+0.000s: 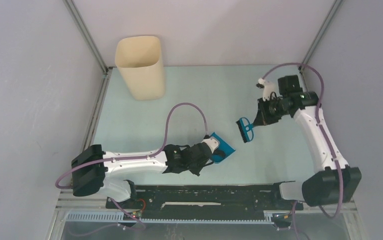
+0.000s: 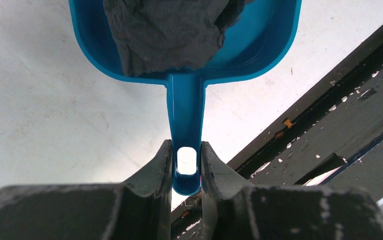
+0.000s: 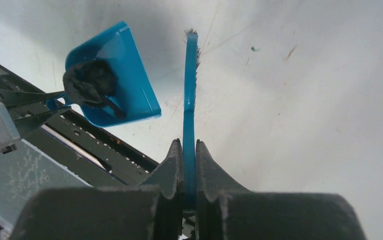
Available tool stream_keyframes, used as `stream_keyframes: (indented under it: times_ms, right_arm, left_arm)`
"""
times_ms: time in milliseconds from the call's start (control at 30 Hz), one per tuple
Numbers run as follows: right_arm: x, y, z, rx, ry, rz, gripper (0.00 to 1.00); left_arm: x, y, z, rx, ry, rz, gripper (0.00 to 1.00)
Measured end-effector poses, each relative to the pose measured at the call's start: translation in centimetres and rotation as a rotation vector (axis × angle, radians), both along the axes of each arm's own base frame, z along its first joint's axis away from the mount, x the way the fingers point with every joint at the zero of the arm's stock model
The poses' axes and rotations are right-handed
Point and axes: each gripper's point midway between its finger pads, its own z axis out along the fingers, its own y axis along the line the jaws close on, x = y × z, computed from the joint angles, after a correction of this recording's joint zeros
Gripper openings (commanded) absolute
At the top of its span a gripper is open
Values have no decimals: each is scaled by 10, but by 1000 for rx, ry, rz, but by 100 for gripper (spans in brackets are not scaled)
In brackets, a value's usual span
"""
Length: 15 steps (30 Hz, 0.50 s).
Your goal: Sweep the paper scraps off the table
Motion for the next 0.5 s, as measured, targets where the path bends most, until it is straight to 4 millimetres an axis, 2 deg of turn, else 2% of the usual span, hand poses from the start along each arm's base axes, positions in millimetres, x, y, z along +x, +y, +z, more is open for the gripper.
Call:
stream_keyframes:
  times_ms: [133,233,500]
  right_arm:
    - [-17,-20,-23,97,24,-133,0]
    - [-22,-26,-36,180,49,-196,0]
    - [-28,-17,-55,470,88,-208,0]
  left_arm:
    - [0,4,0,13,2,13,0]
    - [1,8,4,18,-11,20,0]
    - [24,25,16,54,-26,104,0]
